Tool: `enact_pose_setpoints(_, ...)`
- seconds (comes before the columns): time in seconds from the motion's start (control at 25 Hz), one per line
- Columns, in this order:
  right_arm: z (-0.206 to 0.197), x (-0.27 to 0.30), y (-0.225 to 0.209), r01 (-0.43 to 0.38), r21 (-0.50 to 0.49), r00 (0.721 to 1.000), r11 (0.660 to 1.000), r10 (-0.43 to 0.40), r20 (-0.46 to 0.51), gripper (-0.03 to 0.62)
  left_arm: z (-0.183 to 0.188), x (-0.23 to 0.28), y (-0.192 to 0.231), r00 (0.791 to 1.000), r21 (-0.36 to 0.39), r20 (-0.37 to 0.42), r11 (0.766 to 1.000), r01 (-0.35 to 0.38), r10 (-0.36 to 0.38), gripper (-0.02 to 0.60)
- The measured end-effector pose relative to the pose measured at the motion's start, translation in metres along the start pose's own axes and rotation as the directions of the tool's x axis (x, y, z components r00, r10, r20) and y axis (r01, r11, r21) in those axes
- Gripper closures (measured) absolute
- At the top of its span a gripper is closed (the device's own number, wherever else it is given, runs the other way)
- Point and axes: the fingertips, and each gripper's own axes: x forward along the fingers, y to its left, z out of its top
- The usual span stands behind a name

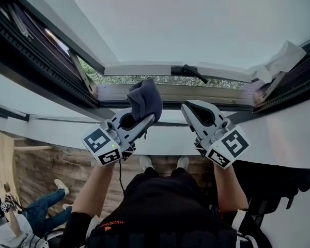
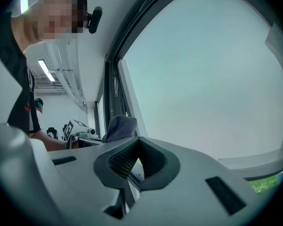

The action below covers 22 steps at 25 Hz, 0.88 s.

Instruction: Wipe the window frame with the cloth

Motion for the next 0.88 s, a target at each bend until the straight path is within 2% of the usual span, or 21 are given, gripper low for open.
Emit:
enact_pose_setpoints(0.32, -0.008, -0.012, -0.008, 0.034, 0.008, 0.999, 0.999, -0.034, -0.031, 0.592, -0.005, 0.016, -0.007, 1.000, 0.013, -0.007, 1.000, 0.027, -0.027, 0.529)
enact_pose_setpoints(0.88, -0.004, -0.021, -0.016, 0.013, -0.019, 0.998, 1.000, -0.014, -0.054, 0.592, 0.000, 0.049, -0.027, 0.998, 0.182, -0.041, 0.982, 0.054, -0.048, 0.529)
